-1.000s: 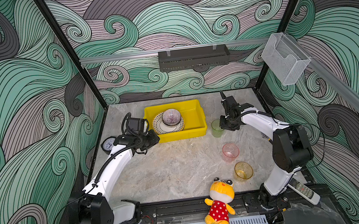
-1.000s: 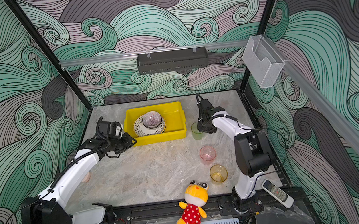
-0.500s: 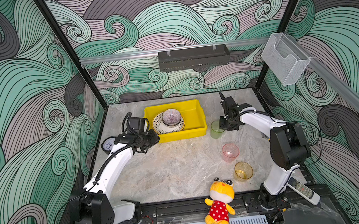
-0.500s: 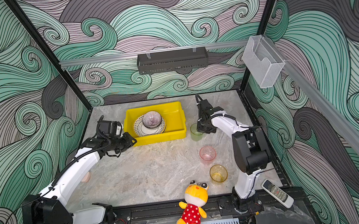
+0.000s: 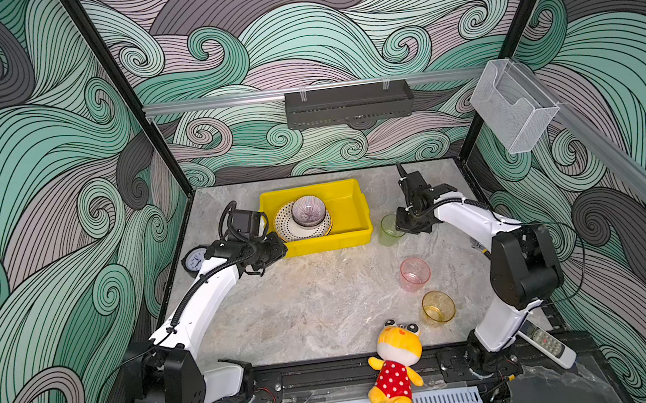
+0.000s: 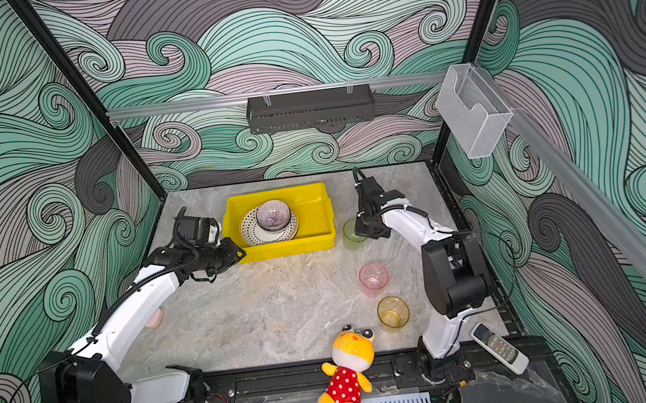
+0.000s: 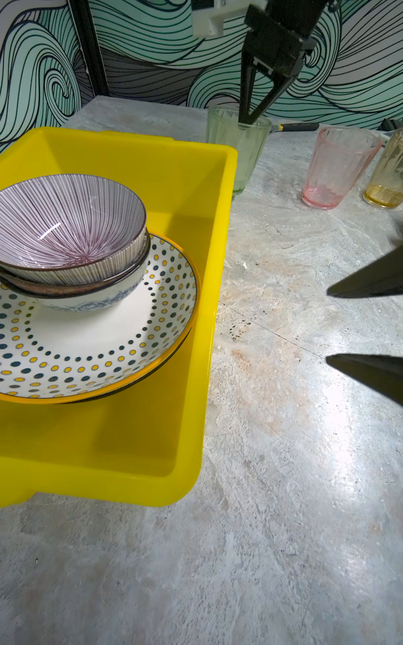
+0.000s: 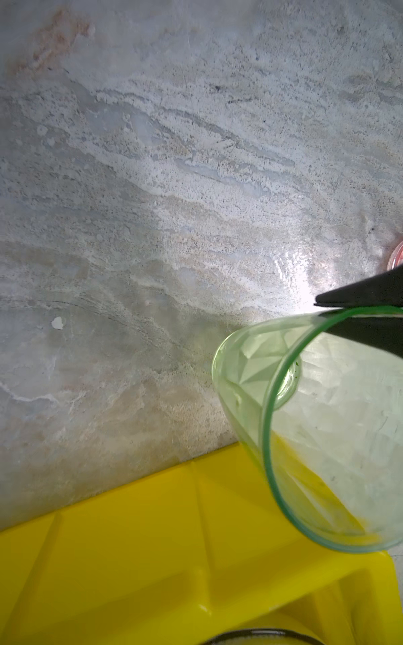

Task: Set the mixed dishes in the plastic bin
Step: 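Lift the green glass with the right gripper and lower it into the bin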

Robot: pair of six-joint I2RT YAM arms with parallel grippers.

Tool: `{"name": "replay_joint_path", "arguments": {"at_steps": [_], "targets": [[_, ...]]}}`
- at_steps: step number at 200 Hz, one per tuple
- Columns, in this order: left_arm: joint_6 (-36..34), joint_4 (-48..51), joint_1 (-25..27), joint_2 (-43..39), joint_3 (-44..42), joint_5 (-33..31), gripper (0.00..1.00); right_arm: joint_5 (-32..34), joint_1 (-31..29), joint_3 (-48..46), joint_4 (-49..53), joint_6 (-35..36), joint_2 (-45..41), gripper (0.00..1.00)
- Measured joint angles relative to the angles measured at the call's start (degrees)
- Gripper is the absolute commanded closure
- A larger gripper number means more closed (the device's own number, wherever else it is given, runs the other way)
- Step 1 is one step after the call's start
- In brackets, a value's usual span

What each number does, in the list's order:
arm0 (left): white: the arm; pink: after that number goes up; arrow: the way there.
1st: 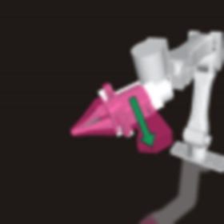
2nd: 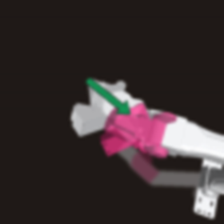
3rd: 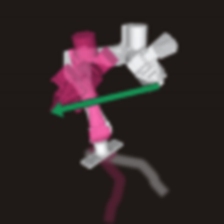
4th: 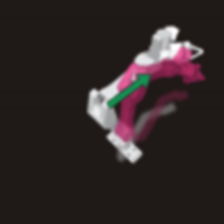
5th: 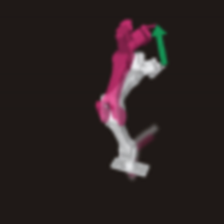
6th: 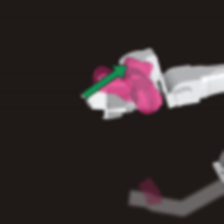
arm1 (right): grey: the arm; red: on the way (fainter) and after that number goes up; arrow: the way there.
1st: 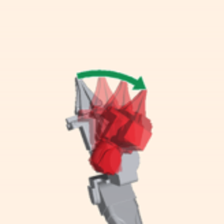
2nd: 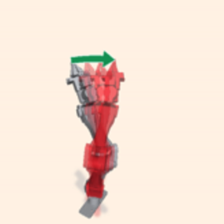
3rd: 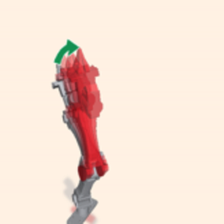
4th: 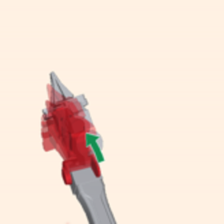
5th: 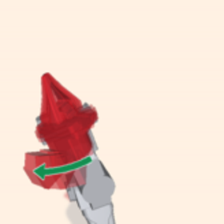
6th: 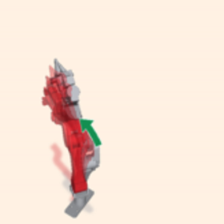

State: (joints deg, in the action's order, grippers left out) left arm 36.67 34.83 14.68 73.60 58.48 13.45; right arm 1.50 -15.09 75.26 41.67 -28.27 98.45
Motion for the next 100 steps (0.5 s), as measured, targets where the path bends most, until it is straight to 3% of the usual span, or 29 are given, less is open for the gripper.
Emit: {"name": "replay_joint_path", "arguments": {"at_steps": [100], "targets": [[-0.3, 0.0, 0.0, -1.5, -0.1, -0.8, 0.69, 0.0, -0.9, 5.6, 3.5, 0.3, -5.6, 1.00]]}}
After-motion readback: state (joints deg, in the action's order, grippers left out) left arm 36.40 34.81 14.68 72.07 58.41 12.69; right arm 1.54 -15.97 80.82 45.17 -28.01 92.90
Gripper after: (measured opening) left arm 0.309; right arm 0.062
